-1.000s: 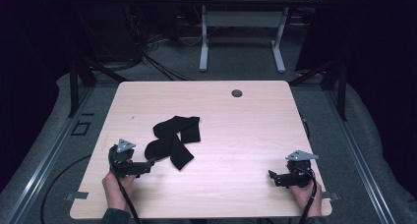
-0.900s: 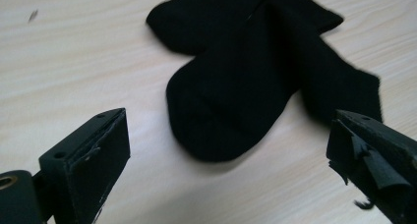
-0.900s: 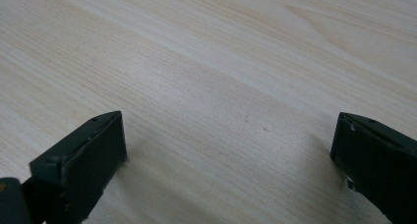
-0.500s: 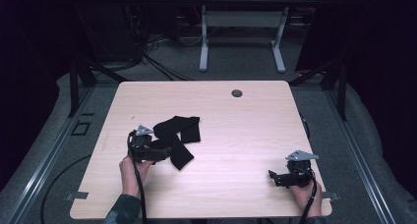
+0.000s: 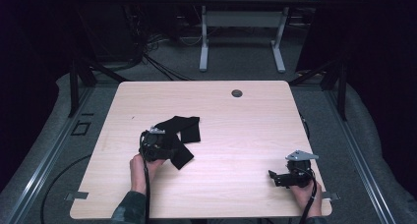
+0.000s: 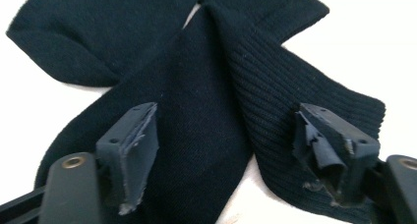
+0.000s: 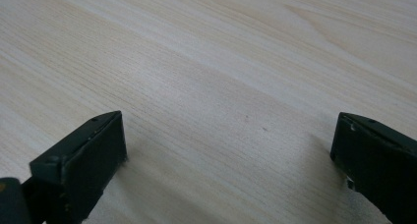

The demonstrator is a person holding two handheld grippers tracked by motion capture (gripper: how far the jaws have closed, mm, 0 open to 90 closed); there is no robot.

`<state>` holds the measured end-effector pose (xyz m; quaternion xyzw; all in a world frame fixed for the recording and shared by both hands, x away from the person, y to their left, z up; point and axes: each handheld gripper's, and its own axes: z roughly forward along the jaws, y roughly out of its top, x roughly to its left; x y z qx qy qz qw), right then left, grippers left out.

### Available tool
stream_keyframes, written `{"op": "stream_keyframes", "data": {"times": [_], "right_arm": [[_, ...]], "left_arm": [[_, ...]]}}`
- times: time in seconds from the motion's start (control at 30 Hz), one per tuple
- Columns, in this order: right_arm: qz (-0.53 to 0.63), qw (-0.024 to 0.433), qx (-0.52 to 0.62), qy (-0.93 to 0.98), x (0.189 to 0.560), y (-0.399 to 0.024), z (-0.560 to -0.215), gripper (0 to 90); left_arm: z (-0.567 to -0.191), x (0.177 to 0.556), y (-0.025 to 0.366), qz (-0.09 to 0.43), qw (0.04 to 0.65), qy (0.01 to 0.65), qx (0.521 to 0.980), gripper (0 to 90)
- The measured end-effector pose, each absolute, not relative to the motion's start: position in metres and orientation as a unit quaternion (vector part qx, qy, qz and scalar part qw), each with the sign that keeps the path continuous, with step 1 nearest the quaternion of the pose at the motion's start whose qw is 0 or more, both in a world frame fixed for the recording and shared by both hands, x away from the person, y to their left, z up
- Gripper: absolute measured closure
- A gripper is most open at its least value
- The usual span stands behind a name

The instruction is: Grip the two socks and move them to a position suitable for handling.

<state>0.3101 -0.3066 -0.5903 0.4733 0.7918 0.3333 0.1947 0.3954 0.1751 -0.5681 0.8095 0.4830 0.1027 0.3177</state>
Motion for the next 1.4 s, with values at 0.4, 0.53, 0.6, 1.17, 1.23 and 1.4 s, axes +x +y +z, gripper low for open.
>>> {"op": "stream_keyframes", "data": {"times": [0.4, 0.53, 0.6, 1.17, 1.23, 1.4], "right_arm": [[0.334, 0.194, 0.473, 0.792, 0.31, -0.306, -0.59, 0.0], [0.334, 0.194, 0.473, 0.792, 0.31, -0.306, -0.59, 0.0], [0.334, 0.194, 0.473, 0.792, 0.31, -0.307, -0.59, 0.0], [0.334, 0.194, 0.473, 0.792, 0.31, -0.307, -0.59, 0.0], [0.333, 0.195, 0.473, 0.792, 0.31, -0.307, -0.59, 0.0], [0.334, 0.194, 0.473, 0.792, 0.31, -0.307, -0.59, 0.0]], "left_arm": [[-0.569, 0.388, 0.174, 0.119, 0.315, 0.476, 0.813, 57.7], [-0.569, 0.386, 0.173, 0.121, 0.32, 0.469, 0.814, 67.5], [-0.57, 0.385, 0.173, 0.122, 0.325, 0.468, 0.813, 72.3], [-0.546, 0.369, 0.17, 0.149, 0.348, 0.45, 0.809, 79.3], [-0.541, 0.365, 0.169, 0.154, 0.35, 0.443, 0.811, 79.3], [-0.53, 0.356, 0.166, 0.156, 0.362, 0.435, 0.81, 79.3]]}}
